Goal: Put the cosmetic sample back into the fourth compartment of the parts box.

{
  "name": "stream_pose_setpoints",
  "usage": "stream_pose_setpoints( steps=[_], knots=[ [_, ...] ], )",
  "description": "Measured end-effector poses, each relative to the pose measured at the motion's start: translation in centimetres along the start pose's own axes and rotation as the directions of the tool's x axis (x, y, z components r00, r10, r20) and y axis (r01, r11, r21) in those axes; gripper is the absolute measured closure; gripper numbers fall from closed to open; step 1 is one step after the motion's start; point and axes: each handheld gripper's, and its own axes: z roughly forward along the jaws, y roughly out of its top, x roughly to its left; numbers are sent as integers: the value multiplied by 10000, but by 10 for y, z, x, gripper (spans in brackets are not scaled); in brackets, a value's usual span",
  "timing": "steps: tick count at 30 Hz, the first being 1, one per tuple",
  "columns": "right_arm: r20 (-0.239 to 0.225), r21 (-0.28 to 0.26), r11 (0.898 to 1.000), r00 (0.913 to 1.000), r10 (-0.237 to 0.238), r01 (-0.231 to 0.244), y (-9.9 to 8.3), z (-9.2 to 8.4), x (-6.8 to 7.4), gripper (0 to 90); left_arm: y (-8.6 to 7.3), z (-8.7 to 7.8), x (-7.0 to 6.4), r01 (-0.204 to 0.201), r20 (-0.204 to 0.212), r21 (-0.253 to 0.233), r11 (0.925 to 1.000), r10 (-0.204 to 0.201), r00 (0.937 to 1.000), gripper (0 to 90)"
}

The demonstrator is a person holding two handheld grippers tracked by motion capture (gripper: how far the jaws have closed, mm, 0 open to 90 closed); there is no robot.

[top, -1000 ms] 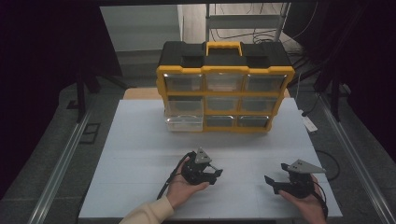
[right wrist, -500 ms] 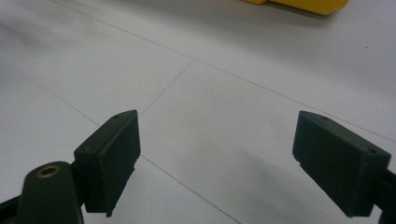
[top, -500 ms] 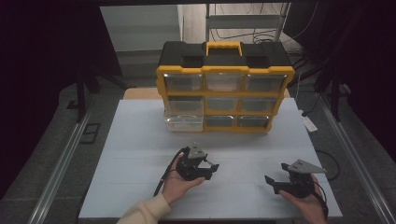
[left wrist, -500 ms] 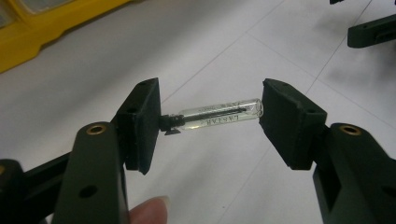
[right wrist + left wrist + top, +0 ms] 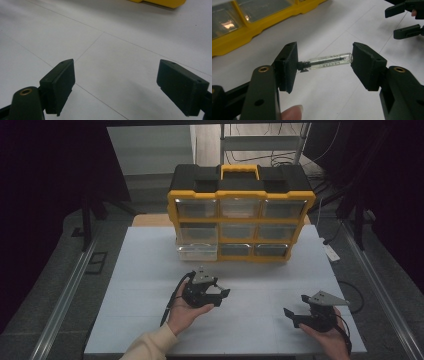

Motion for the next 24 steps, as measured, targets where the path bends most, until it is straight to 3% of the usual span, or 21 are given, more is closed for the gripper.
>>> stream_pose_setpoints(
  steps=[8,24],
  knots=[
    [-16,-16,10000,10000,-16,16,0,0,0,162,6,-12,4,-67,-32,-364,9993,66,10000,400],
    [-13,-20,10000,10000,-6,6,0,-1,0,161,13,-24,12,-69,-21,-629,9980,68,10000,400]
  ],
)
